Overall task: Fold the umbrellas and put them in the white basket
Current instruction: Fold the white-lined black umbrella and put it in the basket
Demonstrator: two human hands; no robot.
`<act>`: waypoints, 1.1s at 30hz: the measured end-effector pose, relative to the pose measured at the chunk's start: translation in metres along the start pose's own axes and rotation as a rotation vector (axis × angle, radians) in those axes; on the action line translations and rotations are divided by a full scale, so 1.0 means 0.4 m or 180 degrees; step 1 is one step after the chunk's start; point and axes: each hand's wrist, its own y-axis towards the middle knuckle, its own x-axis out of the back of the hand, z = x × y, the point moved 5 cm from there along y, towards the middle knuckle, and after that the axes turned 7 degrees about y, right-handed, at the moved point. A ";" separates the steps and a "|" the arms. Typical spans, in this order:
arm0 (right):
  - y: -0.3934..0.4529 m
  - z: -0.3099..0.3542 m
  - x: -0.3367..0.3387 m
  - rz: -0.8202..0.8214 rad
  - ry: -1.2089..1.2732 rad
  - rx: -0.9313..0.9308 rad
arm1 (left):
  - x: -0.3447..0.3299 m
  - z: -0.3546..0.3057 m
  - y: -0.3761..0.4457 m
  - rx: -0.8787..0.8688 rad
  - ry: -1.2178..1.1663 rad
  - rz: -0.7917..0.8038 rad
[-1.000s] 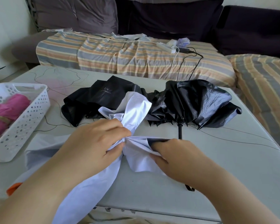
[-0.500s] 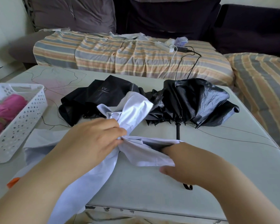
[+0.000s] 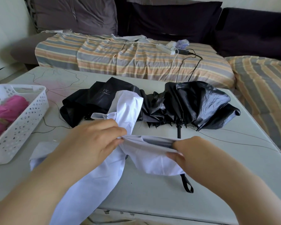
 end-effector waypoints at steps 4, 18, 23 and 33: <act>0.011 -0.033 -0.019 0.0069 0.0140 -0.0278 | -0.004 -0.021 0.006 -0.0085 -0.0025 0.0073; -0.007 -0.053 0.023 -0.0462 0.0610 0.0212 | -0.003 0.018 -0.001 0.0370 -0.0178 0.0011; -0.002 -0.114 0.061 -0.0553 0.0642 0.0270 | -0.003 0.048 -0.011 0.0501 -0.0558 0.0105; 0.002 -0.179 0.022 -0.0556 0.1608 -0.0198 | 0.004 0.068 -0.019 0.0726 -0.0500 0.0065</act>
